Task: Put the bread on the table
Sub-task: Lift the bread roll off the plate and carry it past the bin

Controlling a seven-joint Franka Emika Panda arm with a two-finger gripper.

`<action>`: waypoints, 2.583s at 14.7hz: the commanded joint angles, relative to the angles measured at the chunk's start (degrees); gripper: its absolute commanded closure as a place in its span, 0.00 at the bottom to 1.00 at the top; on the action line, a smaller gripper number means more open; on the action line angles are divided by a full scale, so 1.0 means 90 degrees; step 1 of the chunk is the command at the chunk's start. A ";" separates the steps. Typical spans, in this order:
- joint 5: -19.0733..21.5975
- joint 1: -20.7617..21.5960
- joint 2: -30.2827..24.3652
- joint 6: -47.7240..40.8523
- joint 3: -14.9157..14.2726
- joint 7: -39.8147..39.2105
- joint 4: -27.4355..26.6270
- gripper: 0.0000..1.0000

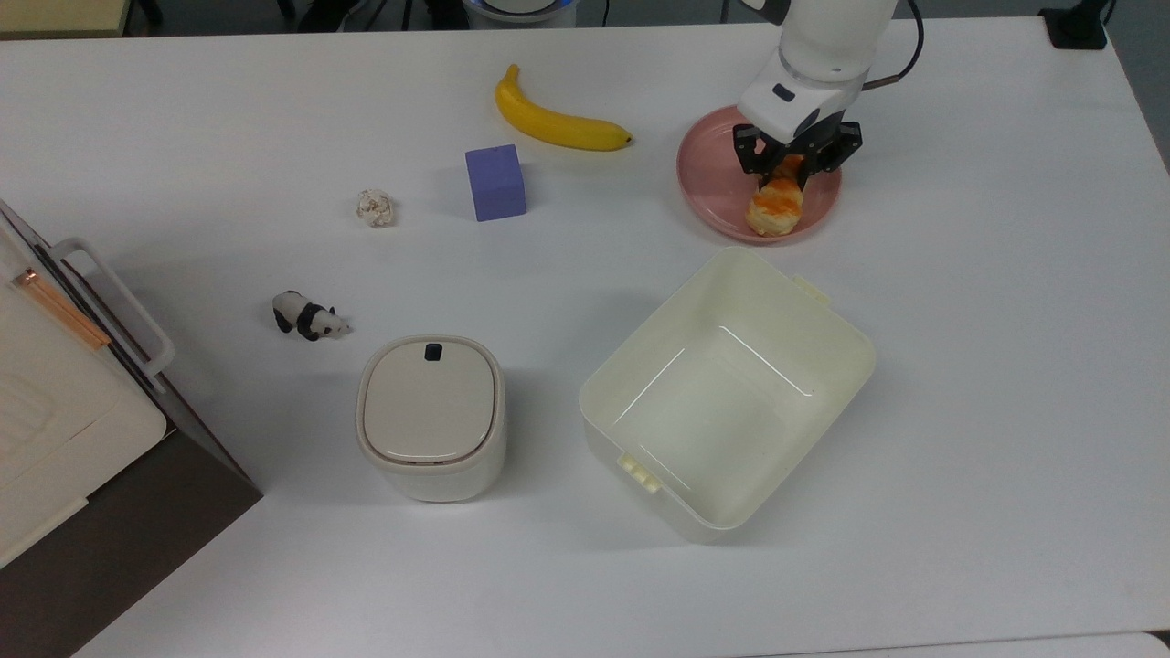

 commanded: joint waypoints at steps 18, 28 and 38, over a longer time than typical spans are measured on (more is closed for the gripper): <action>-0.0017 -0.1957 -0.0252 -0.1086 -0.0046 -0.0812 0.1327 0.60; 0.0012 -0.2416 -0.0632 -0.1946 -0.0075 -0.1584 0.1336 0.60; 0.0012 -0.3178 -0.0379 -0.1927 -0.0065 -0.2365 0.1327 0.60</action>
